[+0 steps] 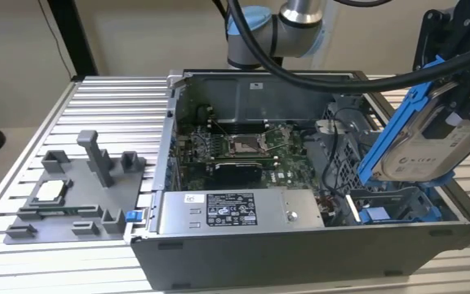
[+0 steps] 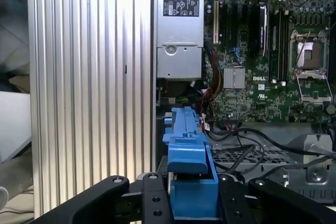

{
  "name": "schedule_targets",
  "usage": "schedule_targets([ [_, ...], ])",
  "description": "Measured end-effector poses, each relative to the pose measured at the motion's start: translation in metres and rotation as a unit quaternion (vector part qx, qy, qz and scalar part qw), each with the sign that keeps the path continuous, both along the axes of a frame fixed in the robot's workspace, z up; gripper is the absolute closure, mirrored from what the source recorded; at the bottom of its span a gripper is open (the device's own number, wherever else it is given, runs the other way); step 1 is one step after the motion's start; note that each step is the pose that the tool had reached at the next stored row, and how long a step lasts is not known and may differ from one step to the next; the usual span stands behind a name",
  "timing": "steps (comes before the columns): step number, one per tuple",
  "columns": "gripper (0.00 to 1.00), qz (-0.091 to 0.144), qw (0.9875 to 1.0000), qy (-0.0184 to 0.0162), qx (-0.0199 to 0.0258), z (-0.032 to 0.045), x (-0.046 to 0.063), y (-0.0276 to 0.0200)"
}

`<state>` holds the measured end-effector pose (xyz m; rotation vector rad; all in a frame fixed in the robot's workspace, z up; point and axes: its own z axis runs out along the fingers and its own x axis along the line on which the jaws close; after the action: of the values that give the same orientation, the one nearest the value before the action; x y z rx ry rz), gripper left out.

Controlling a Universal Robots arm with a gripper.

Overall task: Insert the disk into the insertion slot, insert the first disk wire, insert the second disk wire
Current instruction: 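Insert the disk into the insertion slot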

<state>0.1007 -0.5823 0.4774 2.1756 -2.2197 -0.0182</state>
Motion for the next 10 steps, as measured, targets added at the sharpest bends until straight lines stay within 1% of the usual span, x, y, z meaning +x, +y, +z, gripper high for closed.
schedule_targets([
  [10, 1.0, 0.0, 1.0, 0.0, 0.0, -0.0029, 0.0, 0.0],
])
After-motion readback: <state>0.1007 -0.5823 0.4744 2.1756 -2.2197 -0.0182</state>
